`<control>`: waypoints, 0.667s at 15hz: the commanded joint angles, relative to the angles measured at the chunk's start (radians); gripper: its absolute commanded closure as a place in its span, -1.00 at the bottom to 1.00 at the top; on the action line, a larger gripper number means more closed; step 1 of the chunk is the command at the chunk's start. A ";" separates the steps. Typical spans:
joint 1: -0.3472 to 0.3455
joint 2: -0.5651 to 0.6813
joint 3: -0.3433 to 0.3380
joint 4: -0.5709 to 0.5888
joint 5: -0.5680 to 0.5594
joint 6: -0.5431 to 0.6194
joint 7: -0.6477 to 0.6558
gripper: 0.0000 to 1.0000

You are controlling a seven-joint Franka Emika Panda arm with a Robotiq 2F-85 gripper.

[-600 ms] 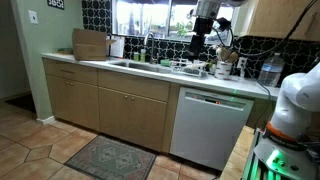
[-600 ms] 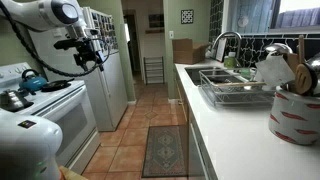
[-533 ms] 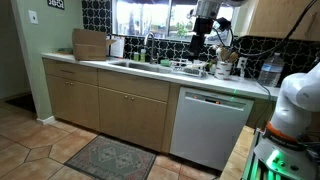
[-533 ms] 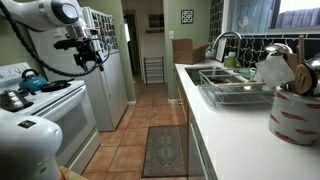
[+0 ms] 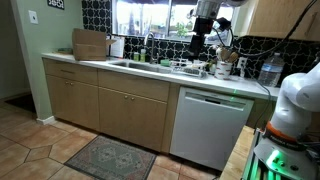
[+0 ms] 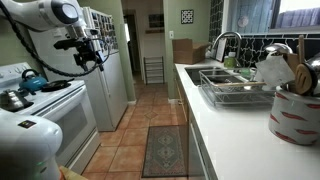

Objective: Put the floral plate on the counter

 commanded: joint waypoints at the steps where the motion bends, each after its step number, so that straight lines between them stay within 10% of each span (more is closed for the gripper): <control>1: 0.010 0.002 -0.008 0.002 -0.005 -0.002 0.005 -1.00; 10: -0.027 -0.024 -0.008 -0.004 -0.064 -0.012 0.050 -1.00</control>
